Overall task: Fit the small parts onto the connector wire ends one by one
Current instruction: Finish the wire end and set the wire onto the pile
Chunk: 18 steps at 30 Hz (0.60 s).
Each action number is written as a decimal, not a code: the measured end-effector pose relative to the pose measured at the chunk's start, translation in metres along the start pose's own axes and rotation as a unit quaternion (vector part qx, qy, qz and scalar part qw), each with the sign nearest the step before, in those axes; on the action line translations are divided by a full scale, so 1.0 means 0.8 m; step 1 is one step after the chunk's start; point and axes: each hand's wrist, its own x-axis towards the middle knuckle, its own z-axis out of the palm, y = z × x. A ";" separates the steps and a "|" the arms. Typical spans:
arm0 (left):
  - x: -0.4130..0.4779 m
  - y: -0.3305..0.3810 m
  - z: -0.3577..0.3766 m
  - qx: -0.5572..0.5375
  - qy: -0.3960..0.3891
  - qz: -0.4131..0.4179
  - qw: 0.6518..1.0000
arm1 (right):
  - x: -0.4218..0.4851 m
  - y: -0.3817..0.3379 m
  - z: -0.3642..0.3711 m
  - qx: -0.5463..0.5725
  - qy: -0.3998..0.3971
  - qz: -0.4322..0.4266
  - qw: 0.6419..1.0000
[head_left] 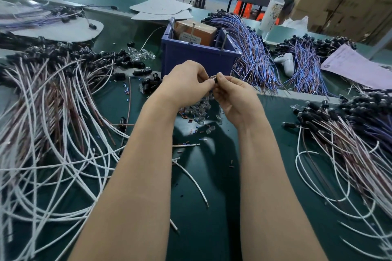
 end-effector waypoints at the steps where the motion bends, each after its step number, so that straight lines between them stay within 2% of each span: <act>1: 0.000 0.000 0.000 0.002 0.000 -0.004 1.000 | 0.000 0.000 0.001 0.008 0.002 0.009 1.000; 11: -0.002 -0.007 -0.002 -0.028 -0.015 -0.012 0.999 | 0.002 0.012 0.005 0.057 0.023 0.073 0.995; 12: -0.003 -0.007 0.000 -0.029 -0.016 -0.017 0.999 | 0.001 0.013 0.005 0.036 0.028 0.061 0.997; 14: -0.004 -0.009 0.004 -0.013 -0.016 -0.039 0.999 | 0.000 0.013 0.002 -0.091 0.067 -0.015 0.993; 16: -0.005 -0.013 0.007 0.007 -0.015 -0.076 0.997 | 0.001 0.006 -0.005 -0.219 0.129 -0.119 0.960; 18: -0.006 -0.015 0.006 -0.014 0.001 -0.094 0.995 | 0.002 -0.001 -0.009 -0.262 0.147 -0.158 0.941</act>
